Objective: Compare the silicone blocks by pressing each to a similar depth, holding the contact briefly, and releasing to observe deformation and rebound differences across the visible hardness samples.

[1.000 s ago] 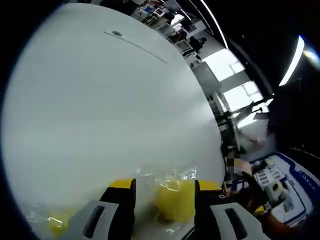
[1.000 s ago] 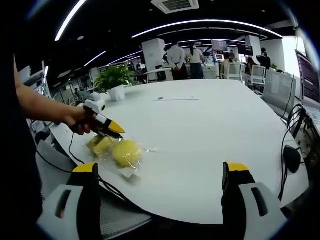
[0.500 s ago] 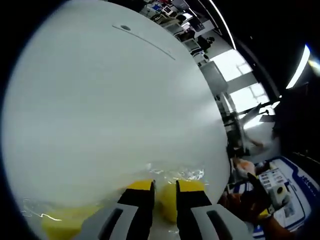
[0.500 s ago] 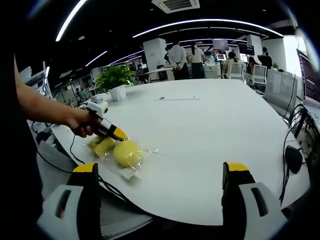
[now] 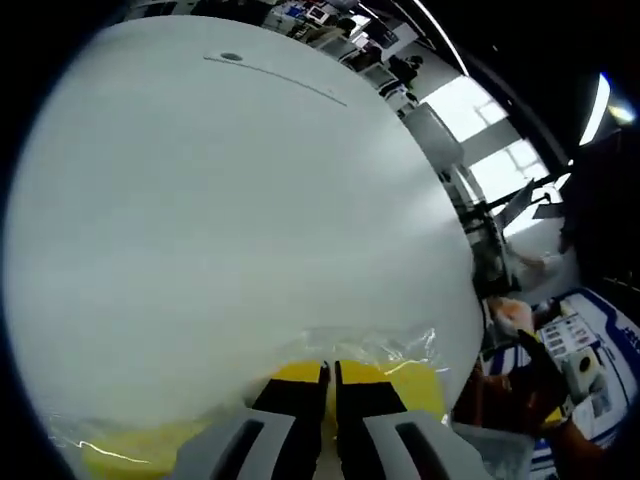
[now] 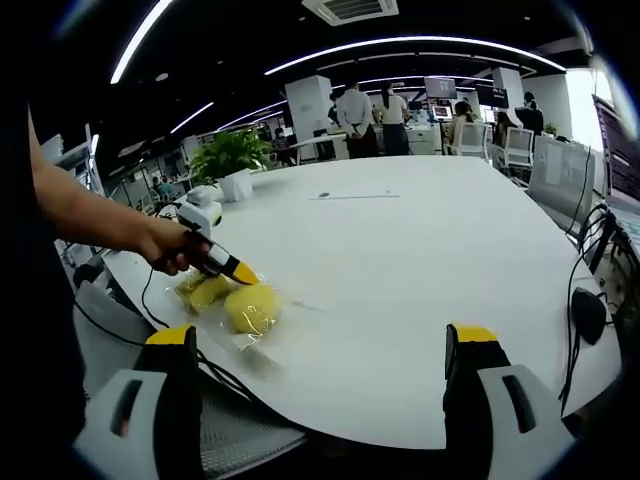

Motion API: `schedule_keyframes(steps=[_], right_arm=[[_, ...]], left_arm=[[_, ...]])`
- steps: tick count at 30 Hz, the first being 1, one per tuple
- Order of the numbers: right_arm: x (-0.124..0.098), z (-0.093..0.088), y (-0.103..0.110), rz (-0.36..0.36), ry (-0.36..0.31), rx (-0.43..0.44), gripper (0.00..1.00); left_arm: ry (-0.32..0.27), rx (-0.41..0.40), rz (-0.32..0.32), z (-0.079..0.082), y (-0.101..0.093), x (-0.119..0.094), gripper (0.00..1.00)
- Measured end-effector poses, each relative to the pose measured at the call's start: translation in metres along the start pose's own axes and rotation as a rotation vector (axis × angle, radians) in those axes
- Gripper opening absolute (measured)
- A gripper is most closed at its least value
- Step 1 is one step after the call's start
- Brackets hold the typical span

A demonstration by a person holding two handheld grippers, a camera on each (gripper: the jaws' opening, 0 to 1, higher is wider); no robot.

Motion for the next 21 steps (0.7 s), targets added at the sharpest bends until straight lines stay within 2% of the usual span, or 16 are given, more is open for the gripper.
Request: schedule_keyframes(steps=[3,6,9,12,15,21], right_arm=[[-0.001,0.0,0.0,-0.001,-0.001,0.004,0.96],[-0.001,-0.001,0.0,-0.001,0.003,0.003,0.96],[-0.001,-0.001,0.0,0.0,0.005,0.002,0.96],[0.0,0.0,0.001,0.002,0.003,-0.001,0.96],[0.001,0.001,0.001,0.004,0.0,-0.002,0.96],[0.0,0.001,0.001,0.004,-0.001,-0.004,0.96]], left_arm=[[0.009,-0.001,0.009,0.0,-0.001,0.0,0.0],[0.002,-0.042,0.0,0.0,-0.003,-0.002,0.0],[-0.005,-0.038,-0.003,0.001,-0.005,-0.002,0.0],[-0.021,-0.055,-0.004,0.0,-0.005,-0.003,0.0],[-0.048,-0.109,-0.036,0.002,-0.008,-0.005,0.0],[-0.058,-0.084,-0.055,0.003,-0.015,-0.007,0.0]])
Point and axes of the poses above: the point that each gripper's makers call its tool centre point, and the gripper's own axes: x roughly forward along the fingers, y roughly to its left, z roughly out of its top, the point moved 6 cm from there along -x, roughly backward along the fingers, and after that the axes turned 15 degrees about -z, right-handed, at the moved point
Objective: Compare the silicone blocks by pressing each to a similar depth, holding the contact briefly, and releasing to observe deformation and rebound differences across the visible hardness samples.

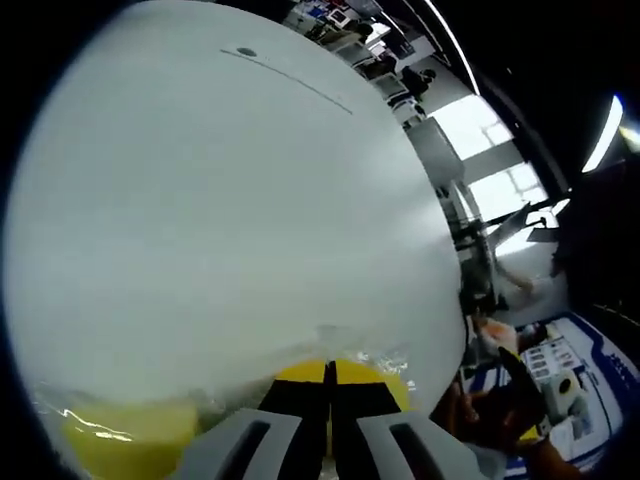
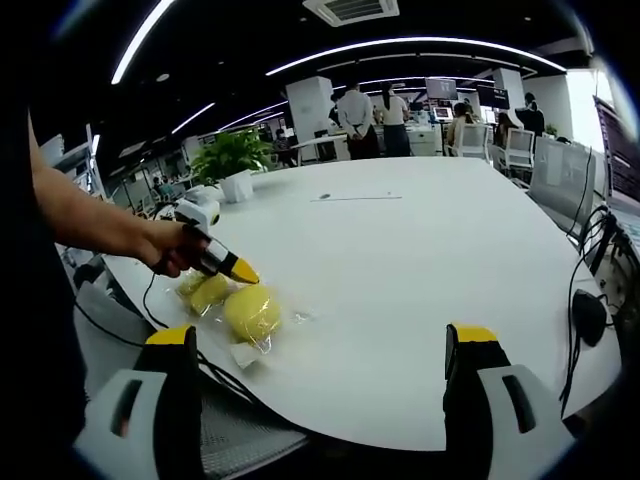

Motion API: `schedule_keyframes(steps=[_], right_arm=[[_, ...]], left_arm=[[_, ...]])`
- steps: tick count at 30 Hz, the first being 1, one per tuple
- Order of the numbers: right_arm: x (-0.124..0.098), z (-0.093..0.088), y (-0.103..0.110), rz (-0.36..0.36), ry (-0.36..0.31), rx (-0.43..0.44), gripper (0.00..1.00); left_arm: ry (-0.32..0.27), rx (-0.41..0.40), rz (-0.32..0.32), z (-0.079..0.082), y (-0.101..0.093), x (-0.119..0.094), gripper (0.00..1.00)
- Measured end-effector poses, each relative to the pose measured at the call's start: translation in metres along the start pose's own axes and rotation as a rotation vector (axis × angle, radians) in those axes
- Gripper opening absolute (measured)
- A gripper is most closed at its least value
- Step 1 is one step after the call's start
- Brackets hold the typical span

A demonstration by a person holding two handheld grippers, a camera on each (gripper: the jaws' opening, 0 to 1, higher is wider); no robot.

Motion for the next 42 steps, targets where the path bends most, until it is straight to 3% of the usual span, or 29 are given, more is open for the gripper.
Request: schedule_keyframes(steps=[13,17,26,37,42], right_arm=[[-0.001,0.003,0.003,-0.004,-0.004,-0.006,0.96],[-0.001,0.004,0.005,-0.004,-0.009,-0.008,0.96],[-0.004,0.004,0.009,-0.007,-0.015,-0.004,0.96],[-0.007,0.006,0.014,-0.011,-0.026,-0.005,0.96],[-0.006,0.008,0.017,-0.01,-0.031,-0.005,0.96]], left_arm=[[-0.034,0.088,-0.095,0.011,-0.029,-0.002,0.0],[-0.011,0.172,-0.1,0.012,-0.037,-0.001,0.0],[-0.031,0.243,-0.183,0.019,-0.063,-0.006,0.0],[-0.03,0.368,-0.216,0.025,-0.083,-0.012,0.0],[-0.03,0.385,-0.227,0.028,-0.089,-0.017,0.0]])
Point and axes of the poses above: the point that each gripper's makers call its tool centre point, and the gripper's own axes: x roughly forward along the fingers, y roughly to its left, z roughly out of its top, the point moved 6 cm from there along -x, roughly backward along the fingers, and after that the axes turned 15 degrees about -z, right-handed, at the moved point
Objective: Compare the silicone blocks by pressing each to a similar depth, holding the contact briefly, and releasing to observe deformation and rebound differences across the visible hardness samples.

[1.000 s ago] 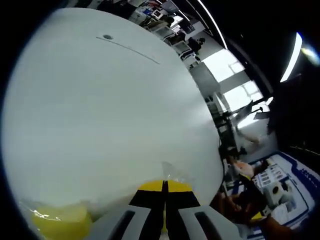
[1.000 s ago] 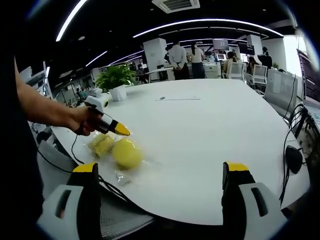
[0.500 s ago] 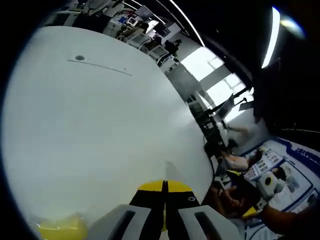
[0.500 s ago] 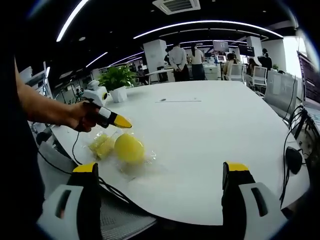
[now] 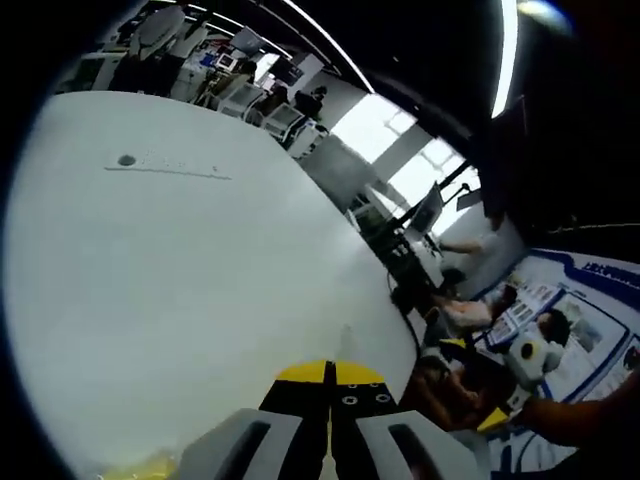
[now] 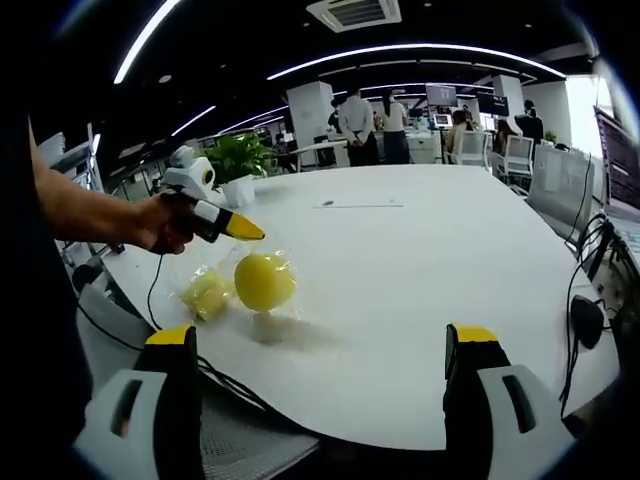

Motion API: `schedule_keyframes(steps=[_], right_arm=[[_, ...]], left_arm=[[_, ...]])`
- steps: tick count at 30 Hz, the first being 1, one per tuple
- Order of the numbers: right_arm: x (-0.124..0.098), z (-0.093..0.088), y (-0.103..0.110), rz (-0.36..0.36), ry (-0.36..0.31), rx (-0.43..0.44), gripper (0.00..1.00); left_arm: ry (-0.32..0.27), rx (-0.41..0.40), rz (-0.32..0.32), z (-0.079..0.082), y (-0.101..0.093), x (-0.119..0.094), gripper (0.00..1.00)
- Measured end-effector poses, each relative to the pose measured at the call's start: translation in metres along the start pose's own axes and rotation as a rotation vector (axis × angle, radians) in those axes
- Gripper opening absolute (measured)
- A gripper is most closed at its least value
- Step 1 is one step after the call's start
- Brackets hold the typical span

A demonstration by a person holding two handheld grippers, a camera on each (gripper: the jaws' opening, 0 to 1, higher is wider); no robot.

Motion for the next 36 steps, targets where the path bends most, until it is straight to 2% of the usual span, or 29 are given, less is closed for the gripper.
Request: schedule_keyframes(steps=[13,25,36], right_arm=[[0.007,0.003,0.007,0.018,-0.01,0.003,0.96],[0.01,0.006,0.006,0.032,-0.014,-0.004,0.96],[0.012,0.024,0.004,0.05,-0.049,0.026,0.96]], left_arm=[[0.012,0.068,-0.004,0.009,-0.008,-0.009,0.0],[-0.004,0.145,-0.01,0.028,-0.02,-0.015,0.0],[-0.034,0.261,-0.079,0.056,-0.052,-0.026,0.0]])
Point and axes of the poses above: the point that each gripper's makers call its tool centre point, and the gripper's own axes: x roughly forward along the fingers, y roughly to its left, z roughly out of its top, the point moved 6 cm from there along -x, roughly backward along the fingers, and after that the axes turned 15 degrees about -z, right-handed, at the moved point
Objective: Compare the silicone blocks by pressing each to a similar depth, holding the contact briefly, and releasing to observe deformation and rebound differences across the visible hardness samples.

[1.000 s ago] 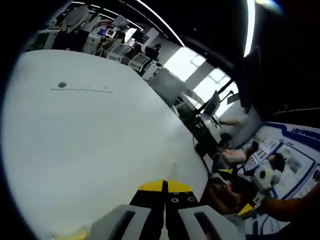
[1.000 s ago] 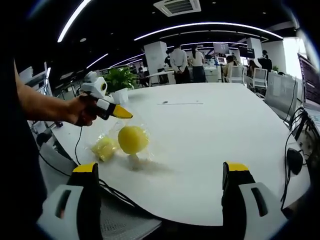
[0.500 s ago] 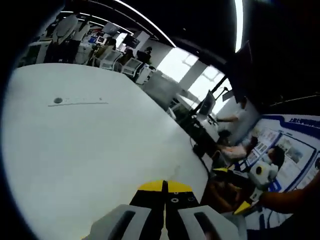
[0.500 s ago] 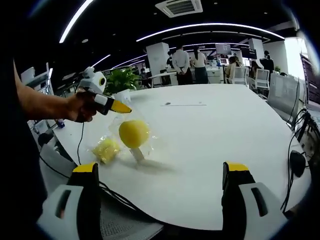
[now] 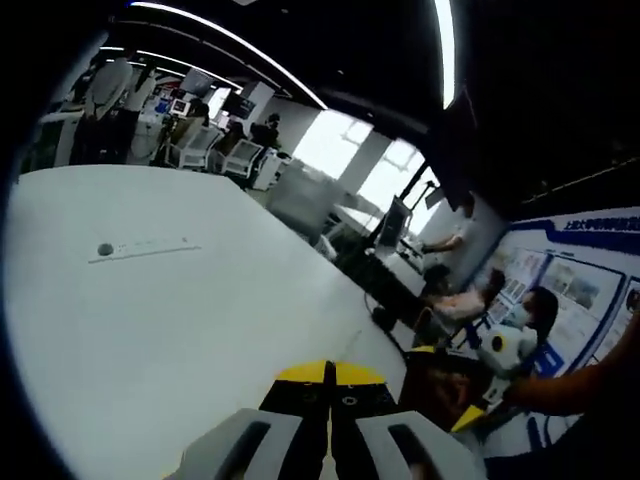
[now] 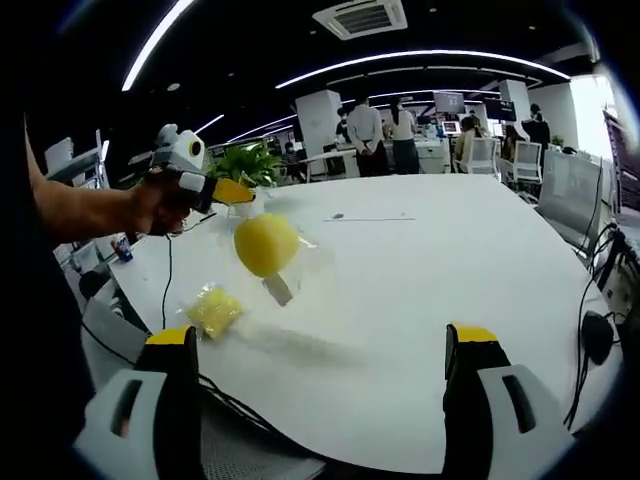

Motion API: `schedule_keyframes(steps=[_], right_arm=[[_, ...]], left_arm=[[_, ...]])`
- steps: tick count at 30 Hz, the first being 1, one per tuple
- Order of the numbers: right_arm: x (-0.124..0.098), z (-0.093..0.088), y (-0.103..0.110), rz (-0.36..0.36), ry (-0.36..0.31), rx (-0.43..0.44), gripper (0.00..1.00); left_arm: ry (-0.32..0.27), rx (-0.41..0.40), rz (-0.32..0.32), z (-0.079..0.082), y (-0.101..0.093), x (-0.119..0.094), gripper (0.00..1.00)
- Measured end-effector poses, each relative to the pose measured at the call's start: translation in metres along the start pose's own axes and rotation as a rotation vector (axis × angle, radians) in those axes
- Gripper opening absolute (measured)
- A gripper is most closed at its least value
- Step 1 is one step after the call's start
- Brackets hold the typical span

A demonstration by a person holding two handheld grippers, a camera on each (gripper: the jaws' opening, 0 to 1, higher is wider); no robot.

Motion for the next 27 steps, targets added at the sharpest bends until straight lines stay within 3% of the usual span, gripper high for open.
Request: schedule_keyframes(steps=[10,20,27], right_arm=[[-0.001,0.031,0.0,0.011,-0.068,0.009,0.96],[-0.006,0.05,0.006,0.032,-0.105,-0.004,0.96],[-0.009,0.072,0.013,0.055,-0.147,-0.022,0.96]], left_arm=[[-0.032,0.117,-0.02,0.046,-0.028,-0.016,0.0],[-0.048,0.181,-0.052,0.069,-0.055,-0.027,0.0],[-0.07,0.237,-0.062,0.086,-0.075,-0.037,0.0]])
Point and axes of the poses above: the point that each gripper's makers call its tool centre point, and the gripper's own axes: x roughly forward along the fingers, y roughly to its left, z roughly out of its top, the point moved 6 cm from there along -x, roughly backward along the fingers, and after that the axes turned 15 degrees about -z, right-handed, at the moved point
